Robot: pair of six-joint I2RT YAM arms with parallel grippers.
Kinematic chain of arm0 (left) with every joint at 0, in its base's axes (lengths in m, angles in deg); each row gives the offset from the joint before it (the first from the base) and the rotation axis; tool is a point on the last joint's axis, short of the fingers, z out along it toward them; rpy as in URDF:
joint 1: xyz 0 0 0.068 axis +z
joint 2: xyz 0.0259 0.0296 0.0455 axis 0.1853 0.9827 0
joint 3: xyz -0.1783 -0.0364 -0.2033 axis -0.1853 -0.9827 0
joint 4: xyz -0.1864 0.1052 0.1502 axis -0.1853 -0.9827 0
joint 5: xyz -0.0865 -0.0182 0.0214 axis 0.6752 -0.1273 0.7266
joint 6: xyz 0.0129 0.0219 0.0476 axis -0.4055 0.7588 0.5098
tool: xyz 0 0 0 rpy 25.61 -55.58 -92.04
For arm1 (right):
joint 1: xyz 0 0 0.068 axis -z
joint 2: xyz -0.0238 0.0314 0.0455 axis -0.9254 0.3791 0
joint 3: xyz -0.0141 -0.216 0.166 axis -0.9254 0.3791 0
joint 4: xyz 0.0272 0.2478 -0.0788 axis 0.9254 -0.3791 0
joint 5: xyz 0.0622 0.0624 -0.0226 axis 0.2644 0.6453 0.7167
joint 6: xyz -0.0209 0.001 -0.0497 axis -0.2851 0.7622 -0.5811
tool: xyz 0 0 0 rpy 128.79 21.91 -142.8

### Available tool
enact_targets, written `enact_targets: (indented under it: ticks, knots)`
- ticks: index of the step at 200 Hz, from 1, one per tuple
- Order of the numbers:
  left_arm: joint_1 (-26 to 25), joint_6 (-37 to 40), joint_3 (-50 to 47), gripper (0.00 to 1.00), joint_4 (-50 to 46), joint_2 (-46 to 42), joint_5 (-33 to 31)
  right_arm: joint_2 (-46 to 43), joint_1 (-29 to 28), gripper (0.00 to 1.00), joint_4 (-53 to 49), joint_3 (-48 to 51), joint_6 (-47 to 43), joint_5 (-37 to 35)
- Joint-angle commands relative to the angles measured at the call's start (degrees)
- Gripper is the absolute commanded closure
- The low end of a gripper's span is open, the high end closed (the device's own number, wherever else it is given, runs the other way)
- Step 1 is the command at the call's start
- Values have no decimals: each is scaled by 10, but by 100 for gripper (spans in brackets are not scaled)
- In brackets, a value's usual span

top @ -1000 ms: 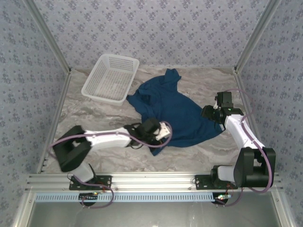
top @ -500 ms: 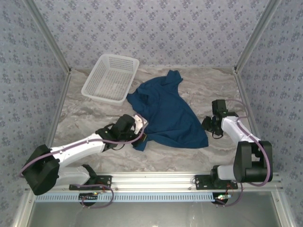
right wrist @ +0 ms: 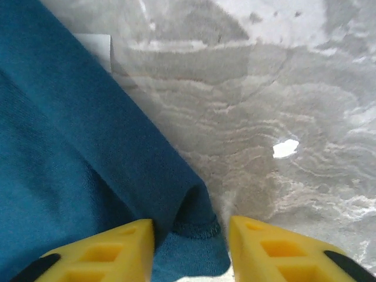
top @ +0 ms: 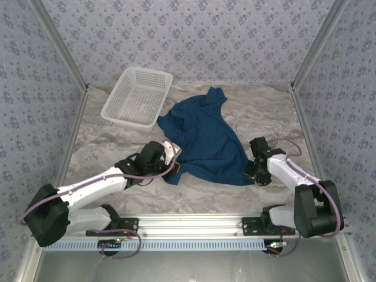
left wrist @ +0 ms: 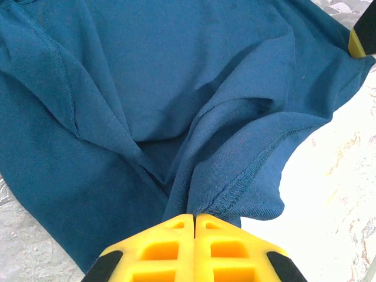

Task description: Fold the inside-out t-shirt

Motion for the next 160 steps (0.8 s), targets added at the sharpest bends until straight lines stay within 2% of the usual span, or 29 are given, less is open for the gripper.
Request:
enact_targets:
  ticks: [1, 16, 23, 35, 70, 101, 139, 160]
  knots:
    - [7, -10, 3, 100, -6, -20, -15, 23, -5, 68, 20, 14, 21, 19]
    - [16, -25, 4, 100, -5, -32, -24, 25, -10, 84, 28, 8, 21, 16]
    - [20, -34, 6, 100, -2, -40, -30, 16, -10, 92, 24, -1, -7, 14]
    - [29, -53, 11, 100, 2, -57, -42, -17, -10, 100, 7, -31, -23, -4]
    - [55, -88, 92, 100, 1, -122, -92, -149, -13, 100, -21, -198, -72, -37]
    - [62, -68, 196, 100, 23, -151, -150, -152, -39, 100, -30, -387, -116, -30]
    - [56, -42, 306, 100, 11, -160, -112, -163, -122, 100, -43, -546, -164, -68]
    - [28, 0, 367, 100, -24, -165, -110, -180, -172, 100, -56, -608, -183, -95]
